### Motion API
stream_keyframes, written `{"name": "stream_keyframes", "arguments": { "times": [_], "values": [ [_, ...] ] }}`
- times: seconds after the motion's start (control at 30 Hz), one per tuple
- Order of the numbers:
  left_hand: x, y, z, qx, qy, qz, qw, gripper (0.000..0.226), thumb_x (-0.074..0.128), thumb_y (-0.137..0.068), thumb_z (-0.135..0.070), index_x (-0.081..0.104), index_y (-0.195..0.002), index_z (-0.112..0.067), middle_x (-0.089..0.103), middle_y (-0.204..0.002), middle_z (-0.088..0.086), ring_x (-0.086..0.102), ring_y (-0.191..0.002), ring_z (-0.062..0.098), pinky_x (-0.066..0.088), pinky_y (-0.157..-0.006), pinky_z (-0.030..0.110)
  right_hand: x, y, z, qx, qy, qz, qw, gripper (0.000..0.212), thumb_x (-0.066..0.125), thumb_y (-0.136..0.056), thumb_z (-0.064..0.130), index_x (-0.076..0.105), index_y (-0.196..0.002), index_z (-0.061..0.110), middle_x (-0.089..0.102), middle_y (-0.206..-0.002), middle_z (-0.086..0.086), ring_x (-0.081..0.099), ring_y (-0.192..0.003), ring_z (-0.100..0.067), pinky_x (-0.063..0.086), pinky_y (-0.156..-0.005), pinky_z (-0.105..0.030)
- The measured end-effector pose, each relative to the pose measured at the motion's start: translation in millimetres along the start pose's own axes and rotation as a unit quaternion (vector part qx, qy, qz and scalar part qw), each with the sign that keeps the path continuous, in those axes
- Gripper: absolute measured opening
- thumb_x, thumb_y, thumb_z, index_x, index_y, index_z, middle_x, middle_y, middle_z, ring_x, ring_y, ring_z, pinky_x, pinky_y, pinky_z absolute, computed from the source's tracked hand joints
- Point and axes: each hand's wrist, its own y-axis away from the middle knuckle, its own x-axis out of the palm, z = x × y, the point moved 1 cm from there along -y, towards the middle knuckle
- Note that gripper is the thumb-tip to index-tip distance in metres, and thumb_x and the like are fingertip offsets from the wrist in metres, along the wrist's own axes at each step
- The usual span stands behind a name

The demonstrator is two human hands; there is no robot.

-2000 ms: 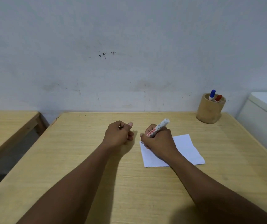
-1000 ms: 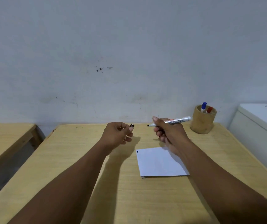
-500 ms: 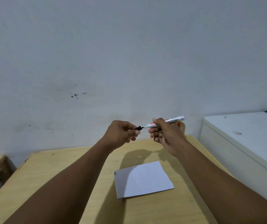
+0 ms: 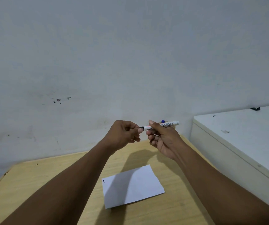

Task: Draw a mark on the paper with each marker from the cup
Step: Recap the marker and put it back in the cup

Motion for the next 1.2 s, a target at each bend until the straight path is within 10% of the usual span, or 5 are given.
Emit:
{"name": "stream_keyframes", "arguments": {
  "times": [0.2, 0.33, 0.57, 0.77, 1.2],
  "values": [
    [-7, -25, -22, 0.019, -0.024, -0.04, 0.999, 0.025, 0.077, -0.089, -0.02, 0.072, -0.091, 0.004, 0.076, -0.079, 0.015, 0.073, -0.073, 0.022, 0.056, -0.068, 0.031, -37, -16, 46, -0.135, 0.176, -0.167, 0.961, 0.063, 0.083, -0.077, 0.048, 0.05, -0.123, 0.02, 0.064, -0.101, -0.008, 0.062, -0.064, -0.014, 0.05, -0.057, -0.031],
    [-1, -53, -45, 0.051, -0.066, -0.024, 0.996, 0.021, 0.076, -0.089, -0.024, 0.074, -0.092, -0.003, 0.079, -0.085, 0.015, 0.077, -0.08, 0.028, 0.057, -0.069, 0.031, -57, -23, 67, -0.266, 0.498, -0.099, 0.82, 0.049, 0.076, -0.083, 0.048, 0.06, -0.128, 0.036, 0.061, -0.121, 0.005, 0.056, -0.11, -0.021, 0.048, -0.095, -0.041],
    [44, -91, -73, 0.121, -0.144, -0.017, 0.982, 0.021, 0.077, -0.088, -0.032, 0.076, -0.089, -0.011, 0.076, -0.074, -0.001, 0.073, -0.07, 0.012, 0.055, -0.062, 0.024, -77, -56, 76, -0.293, 0.621, -0.158, 0.709, 0.018, 0.068, -0.092, 0.041, 0.075, -0.106, 0.032, 0.066, -0.1, 0.004, 0.052, -0.103, -0.022, 0.04, -0.087, -0.043],
    [71, -106, -56, 0.126, -0.176, -0.015, 0.976, 0.026, 0.075, -0.087, -0.033, 0.074, -0.109, -0.02, 0.075, -0.099, -0.004, 0.066, -0.09, 0.01, 0.053, -0.075, 0.02, -95, -76, 67, -0.252, 0.489, -0.157, 0.821, 0.002, 0.075, -0.089, 0.027, 0.074, -0.091, 0.027, 0.064, -0.082, 0.01, 0.058, -0.074, -0.007, 0.041, -0.065, -0.004],
    [105, -120, -2, 0.191, -0.472, 0.033, 0.86, 0.02, 0.07, -0.087, -0.044, 0.078, -0.102, -0.033, 0.067, -0.113, -0.003, 0.054, -0.11, 0.024, 0.043, -0.086, 0.035, -123, -97, 35, -0.154, 0.478, -0.123, 0.856, 0.013, 0.069, -0.092, 0.029, 0.077, -0.099, 0.02, 0.079, -0.097, 0.003, 0.07, -0.096, -0.013, 0.047, -0.078, -0.02]
  ]
}}
